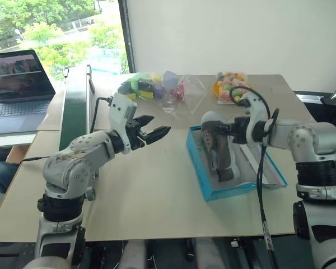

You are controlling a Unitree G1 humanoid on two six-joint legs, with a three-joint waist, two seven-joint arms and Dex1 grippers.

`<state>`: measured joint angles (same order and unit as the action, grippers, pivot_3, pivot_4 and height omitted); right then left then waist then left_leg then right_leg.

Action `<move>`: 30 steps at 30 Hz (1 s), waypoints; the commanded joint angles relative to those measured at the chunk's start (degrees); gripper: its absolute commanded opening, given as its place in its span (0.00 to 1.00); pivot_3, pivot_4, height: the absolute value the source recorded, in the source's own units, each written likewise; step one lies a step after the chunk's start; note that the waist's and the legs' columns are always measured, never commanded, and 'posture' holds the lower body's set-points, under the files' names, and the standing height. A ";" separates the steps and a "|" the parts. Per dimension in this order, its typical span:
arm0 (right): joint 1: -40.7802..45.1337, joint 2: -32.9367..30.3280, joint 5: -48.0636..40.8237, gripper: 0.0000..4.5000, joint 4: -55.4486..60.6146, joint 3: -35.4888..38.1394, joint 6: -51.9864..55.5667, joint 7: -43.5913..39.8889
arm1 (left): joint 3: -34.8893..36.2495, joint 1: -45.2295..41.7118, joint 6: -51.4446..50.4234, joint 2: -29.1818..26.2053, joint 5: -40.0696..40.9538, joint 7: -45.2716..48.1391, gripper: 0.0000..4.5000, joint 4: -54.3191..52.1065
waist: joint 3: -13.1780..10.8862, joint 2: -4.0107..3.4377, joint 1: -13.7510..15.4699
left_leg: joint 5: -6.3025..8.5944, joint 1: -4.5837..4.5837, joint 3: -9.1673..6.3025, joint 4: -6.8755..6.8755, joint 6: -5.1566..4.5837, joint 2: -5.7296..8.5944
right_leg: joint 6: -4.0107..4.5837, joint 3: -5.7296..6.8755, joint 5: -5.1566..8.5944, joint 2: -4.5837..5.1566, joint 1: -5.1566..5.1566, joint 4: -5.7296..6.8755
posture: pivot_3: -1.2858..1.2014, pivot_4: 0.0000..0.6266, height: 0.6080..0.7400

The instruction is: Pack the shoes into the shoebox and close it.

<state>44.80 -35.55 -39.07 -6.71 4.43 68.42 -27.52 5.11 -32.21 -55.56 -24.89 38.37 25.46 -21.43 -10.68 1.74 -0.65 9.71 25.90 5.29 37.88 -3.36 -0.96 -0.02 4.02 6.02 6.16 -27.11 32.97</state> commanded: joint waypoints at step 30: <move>-1.31 6.82 26.28 0.19 14.15 -19.78 -8.73 1.84 | -8.66 2.14 5.09 -11.17 -4.20 10.28 0.86 -3.66 | 0.01 0.01 -0.02 | 0.02 0.02 0.05 0.01 0.04 -0.01 | 0.10 -0.06 0.07 -0.03 -0.12 0.04 | 0.52 0.24 0.99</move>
<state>43.51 -28.55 -12.56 4.72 -17.45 59.19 -25.13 -3.06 -29.64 -52.78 -35.43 34.79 33.75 -23.48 -10.67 1.74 -0.67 9.74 25.92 5.34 37.90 -3.31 -0.97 0.08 3.95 6.09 6.13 -27.23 33.01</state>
